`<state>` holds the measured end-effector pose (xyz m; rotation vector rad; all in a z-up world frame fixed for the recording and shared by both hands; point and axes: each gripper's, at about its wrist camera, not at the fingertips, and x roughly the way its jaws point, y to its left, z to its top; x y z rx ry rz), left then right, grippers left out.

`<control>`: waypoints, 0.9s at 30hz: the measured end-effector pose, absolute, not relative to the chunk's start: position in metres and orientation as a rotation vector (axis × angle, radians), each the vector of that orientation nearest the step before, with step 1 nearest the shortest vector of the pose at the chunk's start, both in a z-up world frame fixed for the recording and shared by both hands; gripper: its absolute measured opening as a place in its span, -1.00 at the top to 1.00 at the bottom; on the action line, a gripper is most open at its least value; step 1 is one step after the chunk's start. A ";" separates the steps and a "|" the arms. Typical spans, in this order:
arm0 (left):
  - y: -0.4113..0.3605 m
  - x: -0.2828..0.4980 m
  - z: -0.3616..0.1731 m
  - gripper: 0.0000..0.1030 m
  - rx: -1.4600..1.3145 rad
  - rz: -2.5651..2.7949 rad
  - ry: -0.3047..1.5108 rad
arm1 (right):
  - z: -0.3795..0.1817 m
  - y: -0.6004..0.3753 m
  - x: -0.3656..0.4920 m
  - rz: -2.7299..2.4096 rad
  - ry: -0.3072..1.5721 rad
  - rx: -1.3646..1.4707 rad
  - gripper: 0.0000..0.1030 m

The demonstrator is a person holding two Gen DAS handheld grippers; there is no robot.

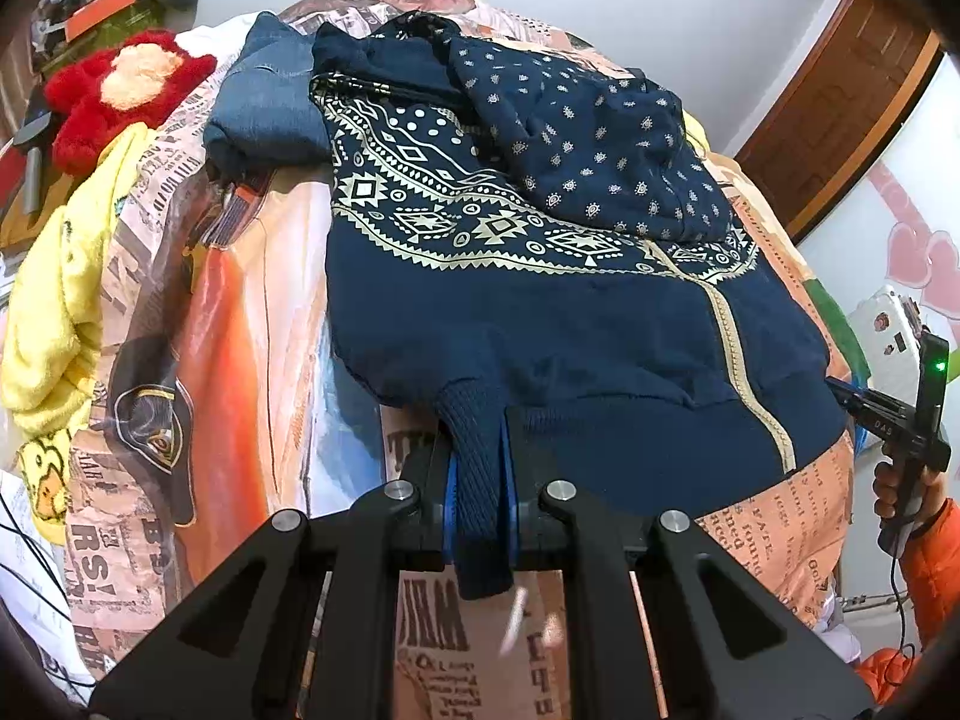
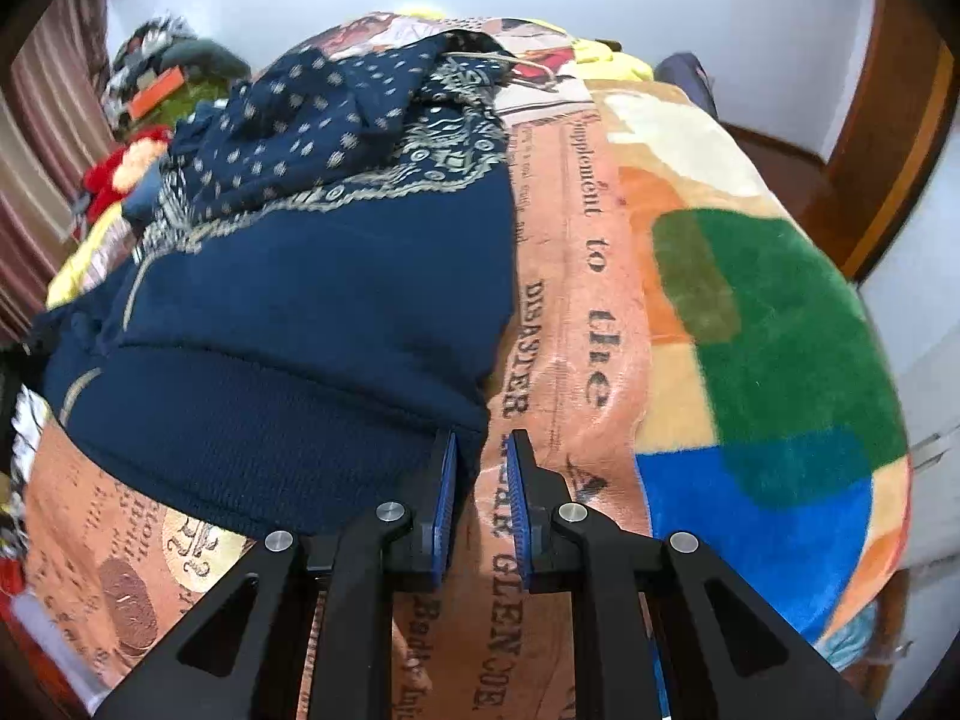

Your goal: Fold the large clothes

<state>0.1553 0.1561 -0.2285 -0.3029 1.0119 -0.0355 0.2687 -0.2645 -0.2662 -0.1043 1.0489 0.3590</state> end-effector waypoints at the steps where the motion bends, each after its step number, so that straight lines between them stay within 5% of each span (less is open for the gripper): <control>1: 0.156 0.155 -0.230 0.78 -0.305 -0.035 1.015 | -0.267 -0.266 0.270 0.361 1.048 -0.089 0.78; 14: 0.158 0.153 -0.250 0.75 -0.353 -0.043 1.095 | -0.224 -0.269 0.264 0.391 1.013 -0.040 0.78; 19: 0.160 0.153 -0.260 0.27 -0.413 -0.072 1.111 | -0.223 -0.260 0.260 0.495 1.070 0.071 0.77; 22: 0.161 0.156 -0.263 0.19 -0.434 -0.075 1.121 | -0.260 -0.251 0.268 0.476 1.179 0.071 0.78; 27: 0.160 0.160 -0.267 0.14 -0.469 -0.096 1.127 | -0.265 -0.254 0.273 0.454 1.097 0.118 0.78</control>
